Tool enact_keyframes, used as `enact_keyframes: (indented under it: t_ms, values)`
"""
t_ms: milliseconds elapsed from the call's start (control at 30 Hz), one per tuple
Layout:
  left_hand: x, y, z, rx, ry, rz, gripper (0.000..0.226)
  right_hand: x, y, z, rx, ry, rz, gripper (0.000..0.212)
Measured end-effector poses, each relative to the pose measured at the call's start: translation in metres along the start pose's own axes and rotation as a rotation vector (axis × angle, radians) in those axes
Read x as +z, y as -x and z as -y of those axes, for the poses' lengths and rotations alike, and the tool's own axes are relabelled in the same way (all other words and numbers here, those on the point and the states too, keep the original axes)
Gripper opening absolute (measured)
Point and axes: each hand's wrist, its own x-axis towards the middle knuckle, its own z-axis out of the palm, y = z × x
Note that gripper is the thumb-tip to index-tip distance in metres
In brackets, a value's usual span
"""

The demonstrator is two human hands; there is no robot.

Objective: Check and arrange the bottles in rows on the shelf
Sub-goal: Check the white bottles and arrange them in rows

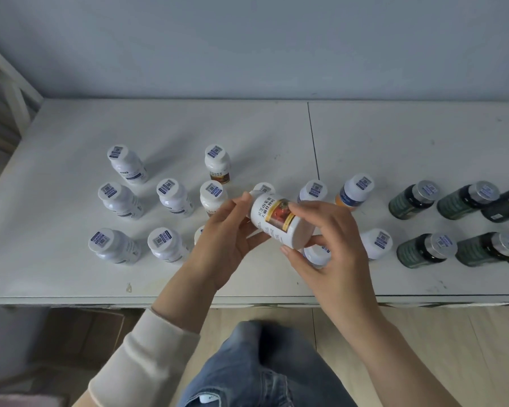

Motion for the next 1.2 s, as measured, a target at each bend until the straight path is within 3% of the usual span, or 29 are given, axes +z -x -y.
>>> enact_keyframes:
  t_ms: [100,200,300,367,567,967,1033,1133,1200]
  values:
    - [-0.004,-0.004,-0.002,-0.093,-0.005,-0.002,0.03,0.001,0.003,-0.001,0.062,-0.006,0.014,0.058]
    - [-0.01,-0.003,-0.006,-0.033,-0.095,0.045,0.023,-0.009,0.006,-0.004,0.168,-0.027,0.128,0.065]
    - [-0.016,-0.003,-0.011,0.126,-0.477,0.119,0.035,-0.02,0.006,-0.013,0.146,0.192,0.221,0.061]
    - [-0.017,-0.005,-0.01,0.208,-0.77,0.144,0.031,-0.023,0.004,-0.018,0.108,0.394,0.251,0.058]
    - [-0.021,-0.019,0.006,0.387,-1.24,0.222,0.039,-0.021,-0.006,-0.022,0.062,0.745,0.393,0.056]
    - [-0.027,-0.022,0.021,0.445,-1.598,0.233,0.049,-0.017,-0.025,-0.021,0.056,0.807,0.447,0.049]
    - [-0.032,-0.015,0.018,0.512,-1.698,0.183,0.057,-0.015,-0.027,-0.021,0.04,0.786,0.439,0.05]
    - [-0.049,0.0,0.009,0.615,-1.775,-0.041,0.058,-0.011,-0.03,-0.02,0.027,0.755,0.484,0.05]
    - [-0.063,0.011,0.006,0.584,-1.83,-0.172,0.053,-0.007,-0.031,-0.016,-0.025,0.697,0.454,0.052]
